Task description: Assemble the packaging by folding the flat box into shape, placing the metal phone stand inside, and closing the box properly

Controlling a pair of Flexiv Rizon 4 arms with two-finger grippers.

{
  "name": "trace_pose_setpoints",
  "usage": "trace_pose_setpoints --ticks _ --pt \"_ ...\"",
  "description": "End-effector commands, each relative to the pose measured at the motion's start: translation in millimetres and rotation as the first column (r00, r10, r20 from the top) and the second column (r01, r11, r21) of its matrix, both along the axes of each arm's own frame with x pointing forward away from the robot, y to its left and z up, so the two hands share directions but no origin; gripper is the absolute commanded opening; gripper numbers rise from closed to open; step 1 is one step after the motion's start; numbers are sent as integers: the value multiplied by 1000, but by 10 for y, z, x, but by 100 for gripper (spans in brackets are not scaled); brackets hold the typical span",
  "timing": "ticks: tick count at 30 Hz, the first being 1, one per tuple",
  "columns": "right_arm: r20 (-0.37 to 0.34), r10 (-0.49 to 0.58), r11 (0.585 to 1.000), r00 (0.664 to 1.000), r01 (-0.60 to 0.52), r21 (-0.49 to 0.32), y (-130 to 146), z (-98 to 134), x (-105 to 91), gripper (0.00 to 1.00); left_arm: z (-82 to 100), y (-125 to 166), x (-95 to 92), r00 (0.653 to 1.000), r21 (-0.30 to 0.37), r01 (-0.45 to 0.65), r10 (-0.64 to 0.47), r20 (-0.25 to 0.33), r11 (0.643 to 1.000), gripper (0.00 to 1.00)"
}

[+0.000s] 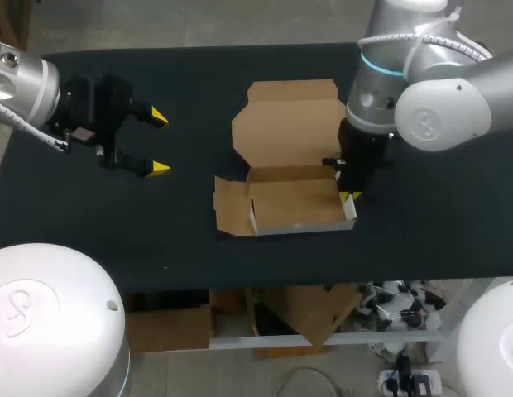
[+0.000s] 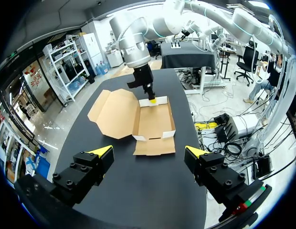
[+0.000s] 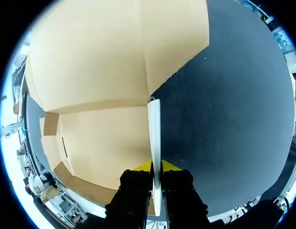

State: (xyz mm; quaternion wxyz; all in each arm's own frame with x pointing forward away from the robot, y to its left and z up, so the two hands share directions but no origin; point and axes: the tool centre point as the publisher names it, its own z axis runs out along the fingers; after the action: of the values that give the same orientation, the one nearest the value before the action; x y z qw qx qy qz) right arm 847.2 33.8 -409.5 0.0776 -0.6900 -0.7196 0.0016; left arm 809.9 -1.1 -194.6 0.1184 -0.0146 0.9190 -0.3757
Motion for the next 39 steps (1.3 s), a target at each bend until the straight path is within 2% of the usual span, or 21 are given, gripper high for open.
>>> trace_pose_setpoints --ticks 1,10,20,26,39 --pt "12 -6 1000 1000 6 -3 17 -25 -17 13 6 0 0 1000 4 0 0 -2 1000 100" --pt "44 -30 999 999 30 -11 26 -50 -20 17 6 0 0 1000 4 0 0 -2 1000 100" --pt "78 -85 996 993 87 -23 10 -88 -8 15 6 0 0 1000 4 0 0 -2 1000 100" --pt "85 -106 994 991 109 -25 11 -108 -6 13 6 0 0 1000 4 0 0 -2 1000 100" --pt "84 -121 992 989 124 -32 15 -136 2 16 6 0 0 1000 4 0 0 -2 1000 100"
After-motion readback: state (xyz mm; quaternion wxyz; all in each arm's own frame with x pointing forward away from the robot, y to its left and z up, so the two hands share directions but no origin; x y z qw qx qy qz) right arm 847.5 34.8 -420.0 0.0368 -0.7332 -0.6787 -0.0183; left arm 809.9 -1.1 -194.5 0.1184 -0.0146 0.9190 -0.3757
